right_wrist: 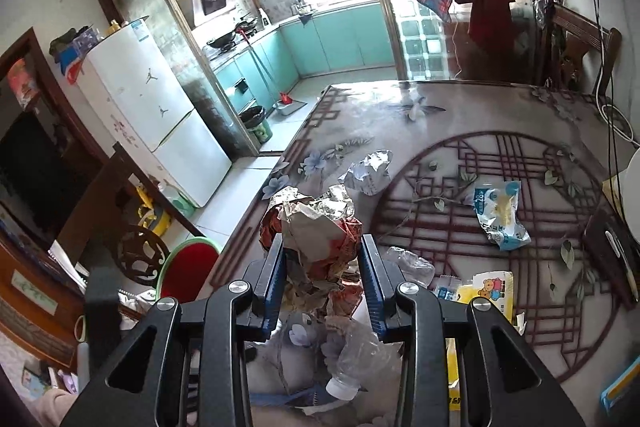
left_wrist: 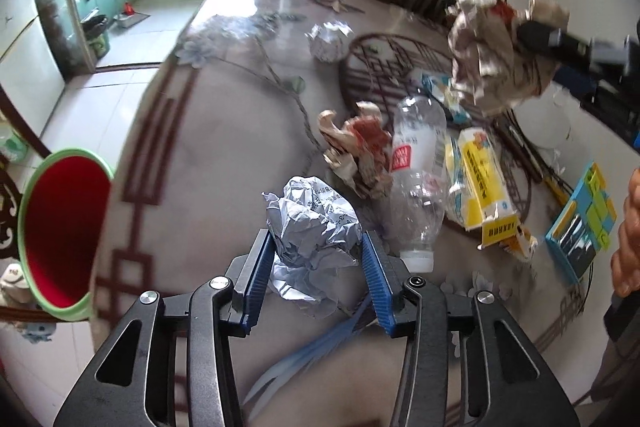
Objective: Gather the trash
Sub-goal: 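Grasp crumpled foil with the left tool while the right tool grasps crumpled paper, then carry the foil and paper over the red bin and release both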
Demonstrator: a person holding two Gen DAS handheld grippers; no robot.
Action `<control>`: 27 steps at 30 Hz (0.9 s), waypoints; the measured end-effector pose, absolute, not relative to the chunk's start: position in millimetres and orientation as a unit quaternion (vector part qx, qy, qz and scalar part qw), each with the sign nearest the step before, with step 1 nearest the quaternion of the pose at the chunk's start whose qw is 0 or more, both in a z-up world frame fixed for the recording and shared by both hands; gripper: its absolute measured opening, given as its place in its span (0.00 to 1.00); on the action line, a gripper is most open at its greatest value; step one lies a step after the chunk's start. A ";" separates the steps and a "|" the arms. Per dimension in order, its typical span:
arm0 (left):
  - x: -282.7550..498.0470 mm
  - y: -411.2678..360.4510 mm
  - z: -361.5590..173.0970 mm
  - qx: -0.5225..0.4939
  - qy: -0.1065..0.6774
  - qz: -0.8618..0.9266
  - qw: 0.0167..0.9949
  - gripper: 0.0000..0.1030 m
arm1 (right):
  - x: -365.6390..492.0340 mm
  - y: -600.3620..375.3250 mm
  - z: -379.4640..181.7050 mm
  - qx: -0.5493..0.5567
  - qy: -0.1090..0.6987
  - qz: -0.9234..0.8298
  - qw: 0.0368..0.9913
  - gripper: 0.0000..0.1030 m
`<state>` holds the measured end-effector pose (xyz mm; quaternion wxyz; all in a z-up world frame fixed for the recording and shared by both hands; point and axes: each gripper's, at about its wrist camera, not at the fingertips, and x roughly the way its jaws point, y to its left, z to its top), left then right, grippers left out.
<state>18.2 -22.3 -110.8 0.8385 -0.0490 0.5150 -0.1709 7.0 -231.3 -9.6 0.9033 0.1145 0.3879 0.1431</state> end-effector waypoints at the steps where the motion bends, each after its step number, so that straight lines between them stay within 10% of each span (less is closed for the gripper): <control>1: 19.0 -19.6 -108.3 -0.052 0.513 -0.169 0.840 0.42 | 6.1 -231.1 -9.1 0.115 0.387 0.142 0.904 0.32; 27: 19.3 44.7 -75.5 -0.089 0.463 -0.139 0.871 0.42 | -2.9 -198.8 1.3 0.112 0.382 0.143 0.906 0.32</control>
